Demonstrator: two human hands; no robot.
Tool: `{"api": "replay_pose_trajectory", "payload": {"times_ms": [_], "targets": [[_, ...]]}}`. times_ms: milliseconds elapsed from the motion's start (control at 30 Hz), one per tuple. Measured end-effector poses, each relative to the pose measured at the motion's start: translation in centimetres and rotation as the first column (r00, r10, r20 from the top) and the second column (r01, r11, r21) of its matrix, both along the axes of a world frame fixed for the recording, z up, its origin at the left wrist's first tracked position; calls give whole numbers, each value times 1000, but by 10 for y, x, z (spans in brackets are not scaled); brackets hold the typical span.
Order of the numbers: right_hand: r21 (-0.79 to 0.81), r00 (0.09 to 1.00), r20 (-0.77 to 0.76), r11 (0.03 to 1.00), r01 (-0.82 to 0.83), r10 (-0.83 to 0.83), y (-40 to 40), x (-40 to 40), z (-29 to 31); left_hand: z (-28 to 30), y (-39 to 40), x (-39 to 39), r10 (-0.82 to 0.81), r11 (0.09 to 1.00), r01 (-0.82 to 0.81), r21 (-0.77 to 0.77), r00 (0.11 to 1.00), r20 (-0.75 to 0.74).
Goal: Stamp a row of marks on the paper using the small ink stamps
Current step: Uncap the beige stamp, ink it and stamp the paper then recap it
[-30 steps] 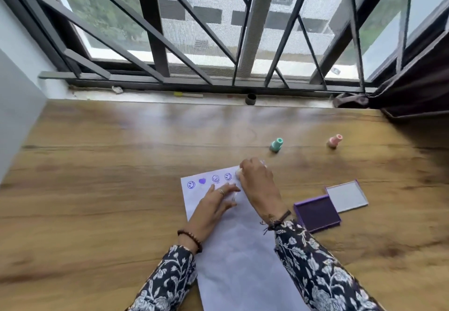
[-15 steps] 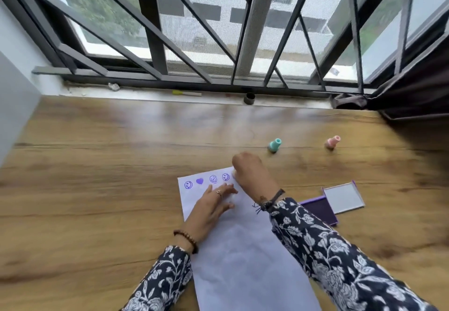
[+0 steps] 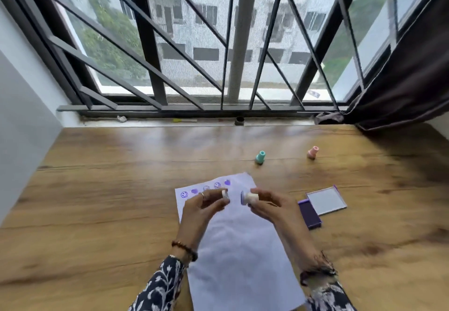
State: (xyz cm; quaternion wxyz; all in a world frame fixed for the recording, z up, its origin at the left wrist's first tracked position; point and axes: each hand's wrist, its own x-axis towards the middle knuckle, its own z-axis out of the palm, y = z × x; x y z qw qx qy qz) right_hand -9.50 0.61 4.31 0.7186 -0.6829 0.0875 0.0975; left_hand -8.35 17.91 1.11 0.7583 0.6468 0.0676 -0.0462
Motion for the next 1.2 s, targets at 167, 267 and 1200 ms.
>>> {"api": "replay_pose_trajectory", "payload": {"times_ms": [167,267,1200], "targets": [[-70,997,61,996,47,-43,-12,-14,11,17,-17,-7,-117,993,117,-2,993,14],[-133,995,91,989,60,-48,-20,-15,17,23,-27,-9,-164,985,163,55,986,24],[-36,999,-47,999,4,-6,-116,47,-9,5,-120,54,-341,850,217,480,921,187]]}}
